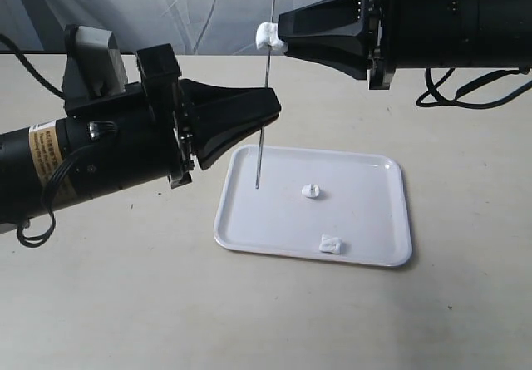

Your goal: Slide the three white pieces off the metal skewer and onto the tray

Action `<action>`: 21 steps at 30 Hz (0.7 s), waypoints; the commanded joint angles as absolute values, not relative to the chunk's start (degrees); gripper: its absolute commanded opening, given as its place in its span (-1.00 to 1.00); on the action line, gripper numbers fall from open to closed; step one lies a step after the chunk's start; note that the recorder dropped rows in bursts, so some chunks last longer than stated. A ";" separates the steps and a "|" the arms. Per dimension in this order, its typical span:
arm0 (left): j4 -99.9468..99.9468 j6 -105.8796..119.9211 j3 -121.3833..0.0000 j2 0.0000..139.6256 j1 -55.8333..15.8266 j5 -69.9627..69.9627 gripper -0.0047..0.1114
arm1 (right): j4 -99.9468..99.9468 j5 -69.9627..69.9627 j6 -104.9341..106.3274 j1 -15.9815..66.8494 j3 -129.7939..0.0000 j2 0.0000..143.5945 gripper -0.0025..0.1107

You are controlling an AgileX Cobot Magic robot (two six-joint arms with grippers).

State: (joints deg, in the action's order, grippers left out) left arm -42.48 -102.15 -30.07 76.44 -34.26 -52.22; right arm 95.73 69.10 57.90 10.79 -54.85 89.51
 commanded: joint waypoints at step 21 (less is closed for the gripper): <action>-51.47 -108.42 -30.13 76.63 -34.28 -50.18 -0.92 | 99.38 67.00 60.19 10.42 -55.11 89.59 -0.96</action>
State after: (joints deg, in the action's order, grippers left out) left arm -47.25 -105.86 -30.18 76.44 -34.26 -51.35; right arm 95.73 68.27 58.66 10.79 -54.85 89.51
